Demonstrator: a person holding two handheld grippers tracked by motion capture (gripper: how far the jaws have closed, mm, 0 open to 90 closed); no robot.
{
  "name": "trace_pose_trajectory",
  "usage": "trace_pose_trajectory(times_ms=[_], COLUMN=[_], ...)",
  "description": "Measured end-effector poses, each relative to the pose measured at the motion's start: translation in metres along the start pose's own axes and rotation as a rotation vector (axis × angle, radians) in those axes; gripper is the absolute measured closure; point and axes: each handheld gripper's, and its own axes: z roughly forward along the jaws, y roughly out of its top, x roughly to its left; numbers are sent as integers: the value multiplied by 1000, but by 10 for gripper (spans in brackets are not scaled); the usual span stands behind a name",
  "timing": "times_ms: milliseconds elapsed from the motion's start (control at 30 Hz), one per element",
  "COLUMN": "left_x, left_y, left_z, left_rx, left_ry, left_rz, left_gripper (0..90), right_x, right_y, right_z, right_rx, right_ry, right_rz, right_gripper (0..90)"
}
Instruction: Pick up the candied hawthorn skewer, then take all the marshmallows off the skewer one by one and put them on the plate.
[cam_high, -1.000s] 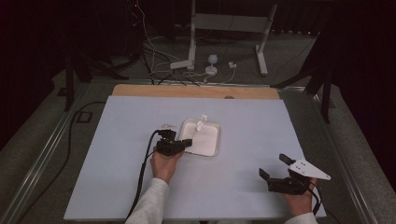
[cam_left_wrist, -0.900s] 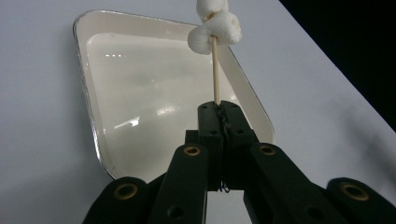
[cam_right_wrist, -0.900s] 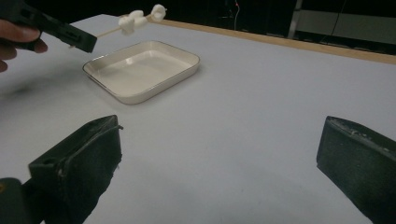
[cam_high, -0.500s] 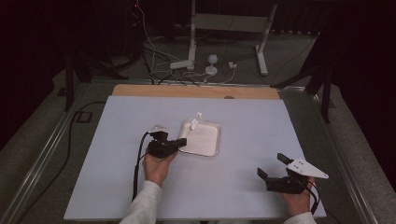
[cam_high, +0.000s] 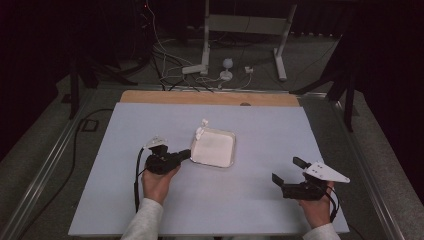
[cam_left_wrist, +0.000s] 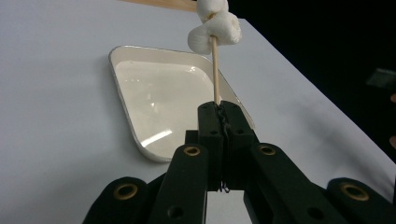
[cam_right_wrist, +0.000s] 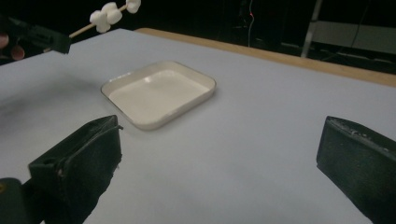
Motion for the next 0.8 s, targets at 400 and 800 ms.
trace_pose_trajectory(times_ms=[400,800], left_x=[3,-5], left_y=[-7,-7], left_z=[-15,-13], left_rx=[-36,-33], left_ry=[-19,-48], left_rz=[20,45], left_gripper=[898,898], right_x=[0,14], right_y=[39,85], right_z=[24,63], right_rx=[-3,19], right_ry=[53,113], right_rz=[-15,-13], right_gripper=[0,0])
